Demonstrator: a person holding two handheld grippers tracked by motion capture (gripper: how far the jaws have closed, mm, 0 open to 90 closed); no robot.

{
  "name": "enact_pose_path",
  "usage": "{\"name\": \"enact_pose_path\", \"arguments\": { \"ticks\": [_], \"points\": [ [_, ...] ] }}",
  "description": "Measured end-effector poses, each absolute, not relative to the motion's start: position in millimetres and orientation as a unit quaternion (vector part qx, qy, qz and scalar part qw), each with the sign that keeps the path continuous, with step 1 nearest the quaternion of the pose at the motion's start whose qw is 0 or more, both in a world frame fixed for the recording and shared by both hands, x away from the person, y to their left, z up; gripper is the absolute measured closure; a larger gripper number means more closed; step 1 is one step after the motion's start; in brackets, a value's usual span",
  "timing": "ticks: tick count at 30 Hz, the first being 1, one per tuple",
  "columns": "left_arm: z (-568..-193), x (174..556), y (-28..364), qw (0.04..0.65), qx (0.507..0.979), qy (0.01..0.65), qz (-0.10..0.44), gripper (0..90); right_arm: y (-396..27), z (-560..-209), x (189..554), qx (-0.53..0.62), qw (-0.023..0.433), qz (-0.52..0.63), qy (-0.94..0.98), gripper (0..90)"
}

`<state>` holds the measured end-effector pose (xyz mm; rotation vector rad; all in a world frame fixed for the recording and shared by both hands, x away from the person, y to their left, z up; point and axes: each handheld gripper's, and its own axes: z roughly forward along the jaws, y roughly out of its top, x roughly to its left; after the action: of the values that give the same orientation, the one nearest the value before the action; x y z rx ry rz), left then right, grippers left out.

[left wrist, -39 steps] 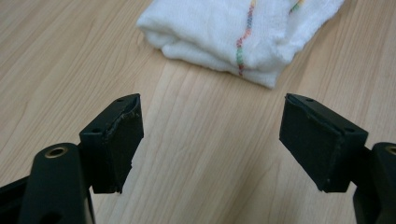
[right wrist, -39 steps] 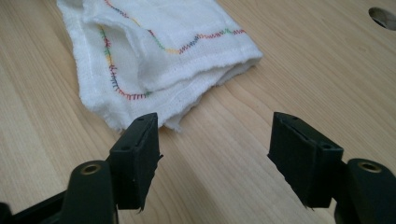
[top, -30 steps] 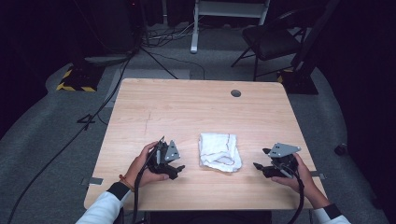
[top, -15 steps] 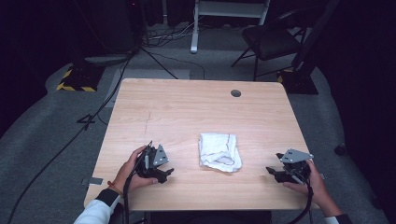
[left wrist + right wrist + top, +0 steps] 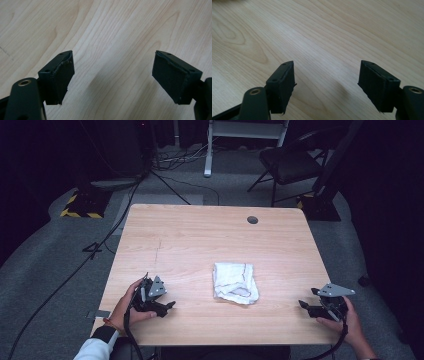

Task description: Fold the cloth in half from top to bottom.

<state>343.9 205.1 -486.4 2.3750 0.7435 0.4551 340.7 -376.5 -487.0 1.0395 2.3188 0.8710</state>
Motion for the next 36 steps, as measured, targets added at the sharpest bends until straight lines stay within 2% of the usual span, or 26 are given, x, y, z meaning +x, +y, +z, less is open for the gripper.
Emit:
{"name": "enact_pose_path", "arguments": {
  "ticks": [3,8,14,21,36],
  "points": [
    [-491.9,346.4,213.9,0.294,0.895,0.293,0.162,18.4,-387.2,-493.0,340.5,0.400,0.223,0.325,0.828,28.8],
    [-500.8,348.6,236.3,0.340,0.875,0.326,0.114,17.9,-399.6,-500.9,338.8,0.425,0.210,0.349,0.808,27.3],
    [-503.7,344.4,243.1,0.350,0.864,0.338,0.128,17.7,-402.2,-503.2,340.7,0.446,0.203,0.354,0.797,23.3],
    [-504.0,341.9,242.6,0.347,0.856,0.359,0.135,15.8,-402.2,-503.2,341.5,0.447,0.203,0.354,0.796,22.9],
    [-503.9,341.6,243.6,0.346,0.856,0.359,0.137,15.8,-402.0,-503.2,341.6,0.448,0.201,0.354,0.796,22.8]
  ]
}}
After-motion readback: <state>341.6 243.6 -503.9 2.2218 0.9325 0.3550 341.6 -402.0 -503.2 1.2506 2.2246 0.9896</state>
